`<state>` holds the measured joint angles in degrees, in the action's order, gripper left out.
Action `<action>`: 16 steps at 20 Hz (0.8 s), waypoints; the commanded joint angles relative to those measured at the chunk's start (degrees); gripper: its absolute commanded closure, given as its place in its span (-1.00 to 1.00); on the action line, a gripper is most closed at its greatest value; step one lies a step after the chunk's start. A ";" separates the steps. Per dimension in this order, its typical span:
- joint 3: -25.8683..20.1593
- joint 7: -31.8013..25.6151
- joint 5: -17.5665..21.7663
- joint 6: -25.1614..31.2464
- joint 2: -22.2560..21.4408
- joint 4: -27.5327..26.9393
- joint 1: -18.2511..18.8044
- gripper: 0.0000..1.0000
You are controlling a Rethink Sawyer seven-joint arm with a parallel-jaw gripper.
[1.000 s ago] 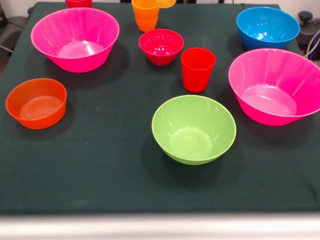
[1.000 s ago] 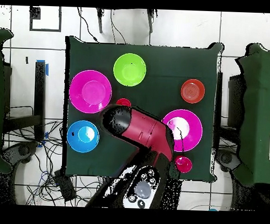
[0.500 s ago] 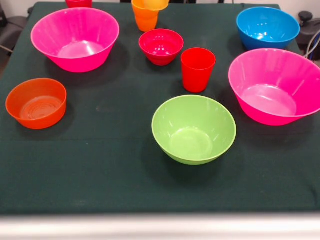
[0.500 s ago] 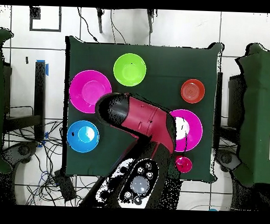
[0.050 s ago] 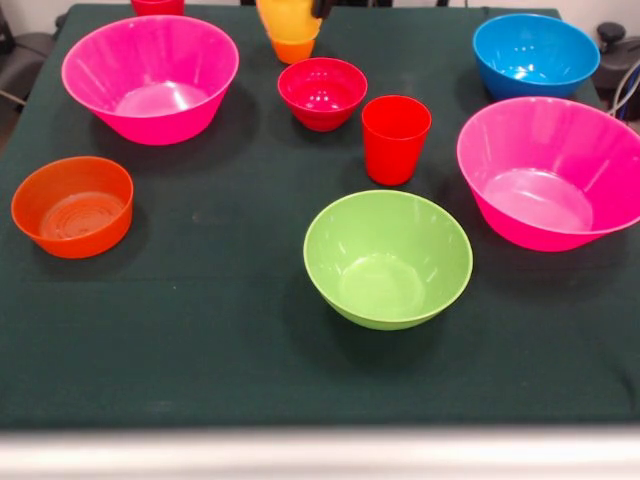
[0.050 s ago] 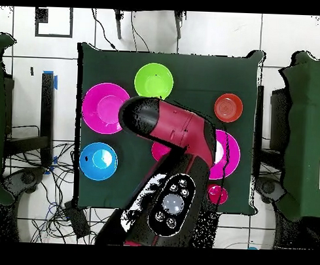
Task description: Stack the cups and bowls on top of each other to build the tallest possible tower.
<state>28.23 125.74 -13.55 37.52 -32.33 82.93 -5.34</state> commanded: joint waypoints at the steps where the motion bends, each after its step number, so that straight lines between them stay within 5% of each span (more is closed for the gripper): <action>1: -6.21 -0.24 3.59 4.17 6.55 -9.65 3.41 1.00; 16: -10.47 2.94 -0.07 3.76 15.13 -19.61 6.21 1.00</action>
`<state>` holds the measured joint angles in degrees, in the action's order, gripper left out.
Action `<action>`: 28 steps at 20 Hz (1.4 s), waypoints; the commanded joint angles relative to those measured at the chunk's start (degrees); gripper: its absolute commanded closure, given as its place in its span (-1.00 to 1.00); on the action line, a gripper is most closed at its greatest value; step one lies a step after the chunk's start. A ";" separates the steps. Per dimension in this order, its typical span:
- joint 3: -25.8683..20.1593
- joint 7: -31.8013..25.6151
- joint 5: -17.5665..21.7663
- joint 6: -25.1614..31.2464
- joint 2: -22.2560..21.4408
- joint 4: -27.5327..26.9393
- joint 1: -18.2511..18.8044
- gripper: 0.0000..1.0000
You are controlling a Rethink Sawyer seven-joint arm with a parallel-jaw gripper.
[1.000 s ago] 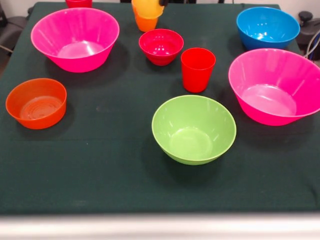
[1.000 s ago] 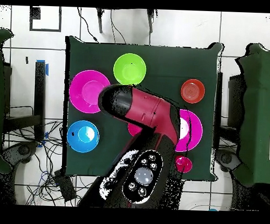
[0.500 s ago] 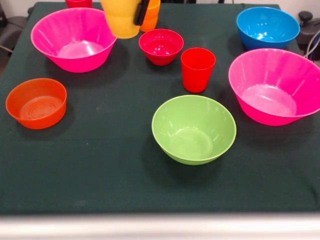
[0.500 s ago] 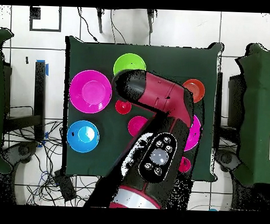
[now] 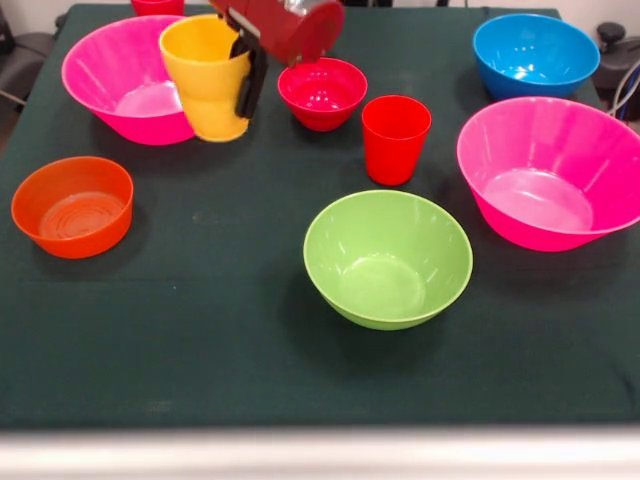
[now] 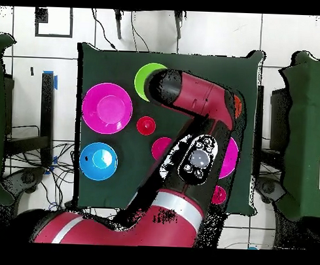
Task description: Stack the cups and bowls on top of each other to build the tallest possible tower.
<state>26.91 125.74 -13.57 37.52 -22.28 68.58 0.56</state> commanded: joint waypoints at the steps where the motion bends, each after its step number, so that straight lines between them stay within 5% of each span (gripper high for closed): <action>1: -9.25 3.40 -0.39 3.99 5.33 -5.45 0.25 1.00; 8: -9.66 6.19 -2.51 4.74 7.04 -6.52 -0.26 1.00; 19: -11.14 8.45 -5.90 1.48 4.24 1.52 -1.74 1.00; 28: -10.22 11.59 -8.80 -0.67 6.44 1.47 -3.90 1.00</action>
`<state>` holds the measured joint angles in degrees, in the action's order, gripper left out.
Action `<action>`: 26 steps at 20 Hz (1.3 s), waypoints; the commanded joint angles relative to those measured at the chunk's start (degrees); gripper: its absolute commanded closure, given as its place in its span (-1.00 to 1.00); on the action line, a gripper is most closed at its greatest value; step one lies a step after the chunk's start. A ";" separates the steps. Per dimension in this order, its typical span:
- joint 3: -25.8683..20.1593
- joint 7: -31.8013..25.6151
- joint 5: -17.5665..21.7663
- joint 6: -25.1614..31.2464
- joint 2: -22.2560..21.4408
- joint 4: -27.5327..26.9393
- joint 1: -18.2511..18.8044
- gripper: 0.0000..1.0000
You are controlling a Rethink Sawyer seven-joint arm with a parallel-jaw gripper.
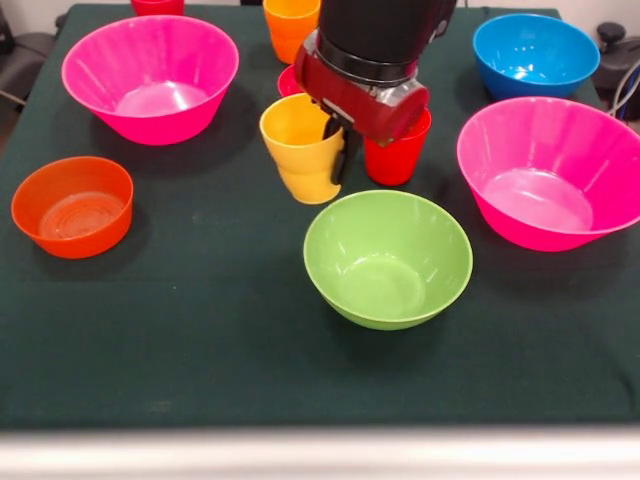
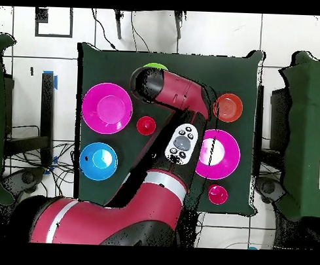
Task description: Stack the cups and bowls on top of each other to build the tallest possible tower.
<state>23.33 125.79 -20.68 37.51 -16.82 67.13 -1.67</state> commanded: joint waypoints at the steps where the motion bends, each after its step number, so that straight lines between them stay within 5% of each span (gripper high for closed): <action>1: -6.22 11.80 -1.85 -0.68 1.34 2.63 -1.97 1.00; 26: -1.78 16.37 -6.17 -1.30 11.90 -8.69 -5.10 1.00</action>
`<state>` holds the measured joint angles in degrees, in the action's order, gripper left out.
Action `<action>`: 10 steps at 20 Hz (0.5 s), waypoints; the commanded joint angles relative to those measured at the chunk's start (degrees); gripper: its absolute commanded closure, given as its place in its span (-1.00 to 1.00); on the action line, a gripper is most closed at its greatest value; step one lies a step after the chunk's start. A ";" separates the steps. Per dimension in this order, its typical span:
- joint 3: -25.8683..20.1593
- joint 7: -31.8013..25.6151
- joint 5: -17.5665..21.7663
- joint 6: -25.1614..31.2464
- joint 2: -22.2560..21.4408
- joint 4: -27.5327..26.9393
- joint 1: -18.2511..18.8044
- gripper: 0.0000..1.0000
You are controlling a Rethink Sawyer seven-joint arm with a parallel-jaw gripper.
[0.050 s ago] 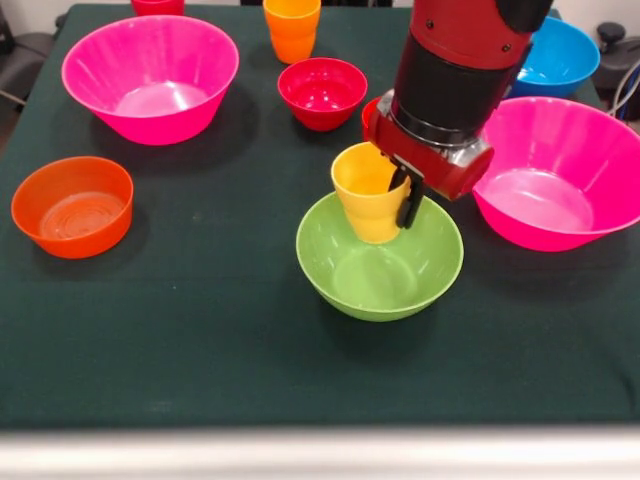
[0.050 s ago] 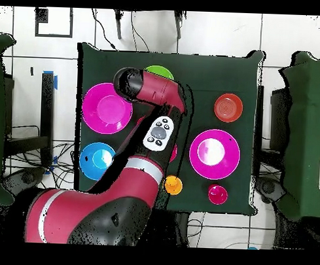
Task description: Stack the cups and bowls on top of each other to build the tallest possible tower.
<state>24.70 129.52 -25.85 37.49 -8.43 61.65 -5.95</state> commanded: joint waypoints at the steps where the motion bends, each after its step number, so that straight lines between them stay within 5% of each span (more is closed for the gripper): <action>1: -3.06 12.61 -0.98 -1.23 3.79 -3.58 -0.77 1.00; 10: -1.93 12.55 -0.65 -0.37 4.60 -5.14 -1.30 1.00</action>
<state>25.84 130.24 -26.05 37.50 -5.44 58.68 -6.01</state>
